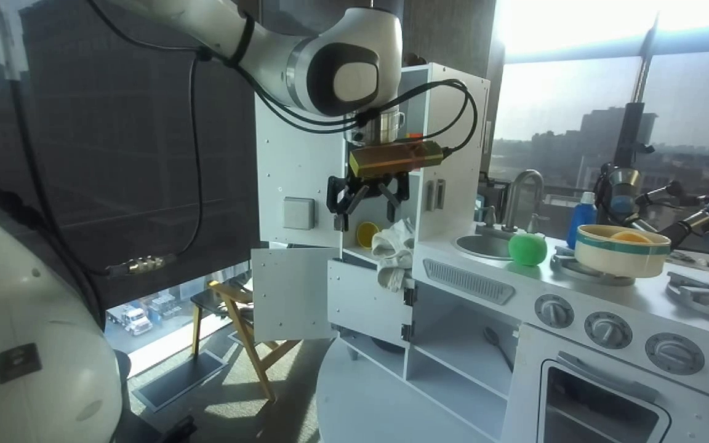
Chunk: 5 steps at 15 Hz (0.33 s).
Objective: Use the white towel to wipe the sink.
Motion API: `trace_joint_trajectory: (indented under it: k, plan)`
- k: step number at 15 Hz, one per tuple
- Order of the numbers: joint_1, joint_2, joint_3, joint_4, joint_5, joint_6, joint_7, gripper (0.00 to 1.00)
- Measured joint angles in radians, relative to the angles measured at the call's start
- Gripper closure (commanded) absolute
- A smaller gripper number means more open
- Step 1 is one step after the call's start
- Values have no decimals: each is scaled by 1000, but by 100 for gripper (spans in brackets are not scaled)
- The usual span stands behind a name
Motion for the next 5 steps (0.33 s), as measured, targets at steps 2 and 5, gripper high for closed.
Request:
trace_joint_trajectory:
  k: [2,5]
  plan:
    - [5,-34,-29,-30,-46,0,70,0]
    - [12,-70,-50,-60,-107,0,160,0]
